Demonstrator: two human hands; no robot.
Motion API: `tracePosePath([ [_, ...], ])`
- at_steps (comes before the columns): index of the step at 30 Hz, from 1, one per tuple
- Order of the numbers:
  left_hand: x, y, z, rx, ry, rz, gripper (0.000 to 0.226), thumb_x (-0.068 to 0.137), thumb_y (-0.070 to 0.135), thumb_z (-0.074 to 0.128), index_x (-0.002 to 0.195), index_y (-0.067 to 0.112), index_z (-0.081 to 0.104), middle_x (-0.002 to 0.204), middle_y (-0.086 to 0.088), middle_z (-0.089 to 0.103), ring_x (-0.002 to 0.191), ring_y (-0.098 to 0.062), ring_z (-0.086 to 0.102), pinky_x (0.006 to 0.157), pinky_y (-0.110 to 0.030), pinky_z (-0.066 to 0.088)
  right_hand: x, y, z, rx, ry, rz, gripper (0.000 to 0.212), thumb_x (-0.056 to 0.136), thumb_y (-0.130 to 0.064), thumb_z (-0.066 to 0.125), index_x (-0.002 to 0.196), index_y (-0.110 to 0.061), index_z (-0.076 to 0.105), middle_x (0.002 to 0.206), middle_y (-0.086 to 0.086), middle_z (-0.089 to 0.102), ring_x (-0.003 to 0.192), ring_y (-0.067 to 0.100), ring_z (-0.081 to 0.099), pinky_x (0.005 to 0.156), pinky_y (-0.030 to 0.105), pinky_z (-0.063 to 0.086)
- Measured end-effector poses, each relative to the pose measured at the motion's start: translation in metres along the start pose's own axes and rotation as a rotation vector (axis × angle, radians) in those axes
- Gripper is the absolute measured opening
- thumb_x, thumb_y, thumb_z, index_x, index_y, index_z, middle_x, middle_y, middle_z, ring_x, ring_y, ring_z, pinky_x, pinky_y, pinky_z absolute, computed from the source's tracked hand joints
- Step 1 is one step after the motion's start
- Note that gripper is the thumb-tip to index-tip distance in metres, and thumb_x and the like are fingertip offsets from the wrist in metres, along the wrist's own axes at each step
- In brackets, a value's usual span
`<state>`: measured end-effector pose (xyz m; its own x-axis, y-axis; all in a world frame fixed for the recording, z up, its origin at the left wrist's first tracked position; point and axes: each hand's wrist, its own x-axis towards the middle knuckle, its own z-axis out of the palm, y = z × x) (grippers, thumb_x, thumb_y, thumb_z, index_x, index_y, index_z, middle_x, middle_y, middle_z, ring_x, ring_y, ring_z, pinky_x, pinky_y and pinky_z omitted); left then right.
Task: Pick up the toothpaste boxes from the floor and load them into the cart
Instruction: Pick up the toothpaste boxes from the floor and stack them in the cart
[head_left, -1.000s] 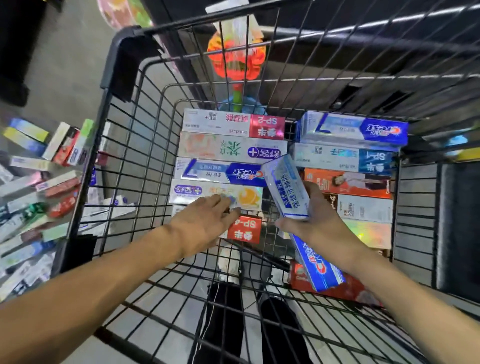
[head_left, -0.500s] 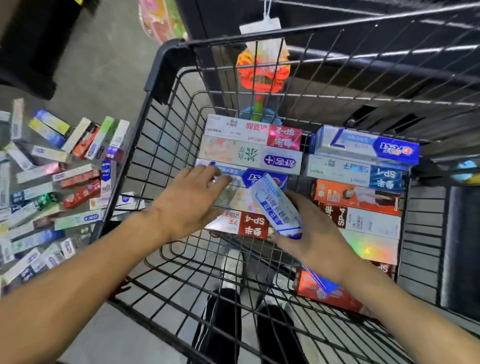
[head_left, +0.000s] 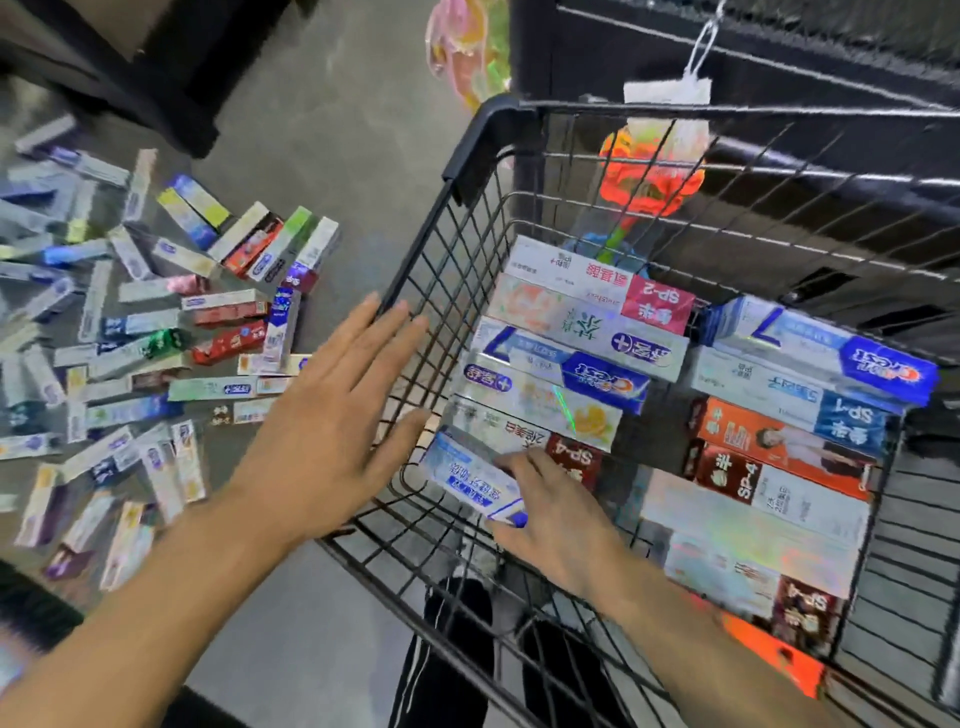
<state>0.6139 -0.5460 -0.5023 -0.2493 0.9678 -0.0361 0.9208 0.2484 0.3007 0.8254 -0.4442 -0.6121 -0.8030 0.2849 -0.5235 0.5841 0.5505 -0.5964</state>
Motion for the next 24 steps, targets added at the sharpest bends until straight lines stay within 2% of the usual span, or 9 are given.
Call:
tracePosePath([
  [2,0.001,0.001,-0.001,0.003,0.001,-0.013,0.068,0.099,0.043,0.049,0.156,0.01,0.031,0.162,-0.008,0.031,0.156,-0.022,0.01,0.126,-0.031,0.011,0.006,0.001,0.005,-0.079,-0.045,-0.022,0.064,0.095,-0.042,0.059,0.149,-0.02,0.031,0.144,0.002,0.036,0.127,0.023,0.046,0.106,0.037,0.044],
  [5,0.001,0.003,-0.001,0.023,-0.003,-0.022,0.069,0.098,0.045,0.049,0.156,0.011,0.032,0.162,-0.008,0.03,0.156,-0.021,0.01,0.125,-0.034,0.013,0.013,0.0,0.01,-0.23,-0.052,-0.041,0.063,0.096,-0.045,0.057,0.146,-0.015,0.034,0.139,0.007,0.038,0.124,0.024,0.044,0.101,0.039,0.048],
  [8,0.002,0.004,0.0,0.032,-0.003,-0.035,0.07,0.097,0.043,0.052,0.156,0.011,0.033,0.163,-0.007,0.029,0.156,-0.019,0.007,0.126,-0.03,0.009,0.017,-0.01,0.013,-0.351,0.033,-0.059,0.06,0.086,-0.039,0.07,0.135,-0.011,0.05,0.126,0.012,0.052,0.119,0.031,0.051,0.095,0.043,0.052],
  [10,0.002,0.004,0.0,0.023,0.008,-0.037,0.069,0.098,0.043,0.052,0.156,0.01,0.033,0.163,-0.007,0.029,0.156,-0.018,0.007,0.125,-0.026,0.006,0.02,-0.016,0.016,-0.439,0.106,-0.054,0.06,0.071,-0.036,0.083,0.119,-0.007,0.062,0.107,0.013,0.061,0.103,0.032,0.06,0.083,0.042,0.055],
  [12,0.002,0.004,0.0,0.014,0.02,-0.034,0.069,0.097,0.043,0.053,0.155,0.009,0.034,0.162,-0.007,0.03,0.156,-0.019,0.008,0.125,-0.027,0.007,0.025,-0.017,0.019,-0.462,0.136,-0.015,0.058,0.066,-0.035,0.087,0.111,-0.008,0.061,0.1,0.012,0.06,0.093,0.03,0.059,0.077,0.039,0.055],
  [17,0.002,0.004,0.001,0.018,0.03,-0.029,0.07,0.096,0.043,0.054,0.154,0.01,0.034,0.161,-0.007,0.032,0.156,-0.021,0.011,0.125,-0.038,0.017,0.033,-0.012,0.023,-0.509,0.189,-0.025,0.062,0.056,-0.022,0.091,0.103,-0.014,0.051,0.095,0.011,0.056,0.085,0.028,0.056,0.075,0.039,0.053],
  [19,0.003,0.004,0.001,0.022,0.03,-0.029,0.07,0.096,0.043,0.054,0.154,0.01,0.034,0.161,-0.007,0.032,0.156,-0.022,0.012,0.125,-0.037,0.017,0.033,-0.012,0.019,-0.503,0.188,-0.029,0.059,0.066,-0.034,0.089,0.107,-0.014,0.051,0.101,0.011,0.057,0.091,0.029,0.056,0.08,0.039,0.05],
  [21,0.002,0.003,0.002,0.026,0.027,-0.024,0.07,0.096,0.044,0.053,0.155,0.01,0.034,0.161,-0.008,0.032,0.156,-0.023,0.012,0.125,-0.036,0.015,0.033,-0.008,0.017,-0.51,0.175,-0.027,0.053,0.084,-0.045,0.075,0.117,-0.013,0.048,0.114,0.011,0.054,0.103,0.029,0.053,0.088,0.039,0.046],
  [24,0.002,0.003,0.001,0.03,0.028,-0.017,0.07,0.096,0.043,0.052,0.155,0.009,0.034,0.161,-0.008,0.032,0.156,-0.023,0.011,0.125,-0.037,0.015,0.03,-0.006,0.012,-0.537,0.191,-0.032,0.049,0.09,-0.051,0.066,0.12,-0.015,0.049,0.116,0.011,0.053,0.104,0.028,0.053,0.088,0.038,0.045],
])
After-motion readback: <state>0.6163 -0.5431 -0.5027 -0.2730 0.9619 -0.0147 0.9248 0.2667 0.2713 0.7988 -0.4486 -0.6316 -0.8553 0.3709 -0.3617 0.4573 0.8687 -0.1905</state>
